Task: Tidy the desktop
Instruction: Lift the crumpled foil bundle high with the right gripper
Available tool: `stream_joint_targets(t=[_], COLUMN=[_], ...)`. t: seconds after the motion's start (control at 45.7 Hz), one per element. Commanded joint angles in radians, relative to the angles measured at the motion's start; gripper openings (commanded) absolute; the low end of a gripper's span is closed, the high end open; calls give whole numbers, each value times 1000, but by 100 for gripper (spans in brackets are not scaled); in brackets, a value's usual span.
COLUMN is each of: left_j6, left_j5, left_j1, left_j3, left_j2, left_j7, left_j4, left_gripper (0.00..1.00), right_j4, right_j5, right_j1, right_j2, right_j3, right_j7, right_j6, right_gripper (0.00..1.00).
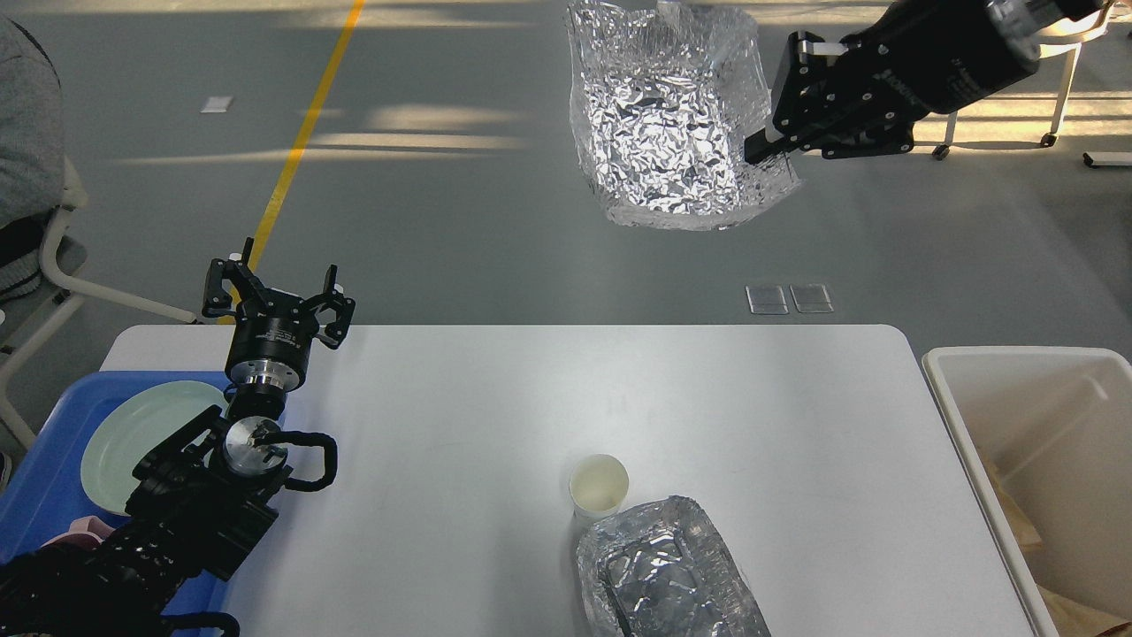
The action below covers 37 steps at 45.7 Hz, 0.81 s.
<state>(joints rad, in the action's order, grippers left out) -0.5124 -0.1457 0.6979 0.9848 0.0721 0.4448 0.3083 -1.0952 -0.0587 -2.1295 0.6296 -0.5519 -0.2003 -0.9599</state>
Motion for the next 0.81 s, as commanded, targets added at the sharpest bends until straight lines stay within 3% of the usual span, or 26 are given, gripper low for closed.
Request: stream_joint_targets(t=[0.0, 0.328, 0.788], left_j6=[0, 0, 0], left_j5=[0, 0, 0], left_j1=[0, 0, 0], left_j3=[0, 0, 0], left_j2=[0, 0, 0], left_j7=[0, 0, 0], left_j4=[0, 0, 0], left_gripper=[100, 100, 100], right_j4=[-15, -2, 288], right_j5=[13, 5, -79], right_j1=[-61, -78, 298], right_j2=[42, 85, 71], right_j3=[0, -22, -31], right_j7=[-1, -2, -4], right_j6=[0, 0, 0], right_gripper=[0, 0, 0])
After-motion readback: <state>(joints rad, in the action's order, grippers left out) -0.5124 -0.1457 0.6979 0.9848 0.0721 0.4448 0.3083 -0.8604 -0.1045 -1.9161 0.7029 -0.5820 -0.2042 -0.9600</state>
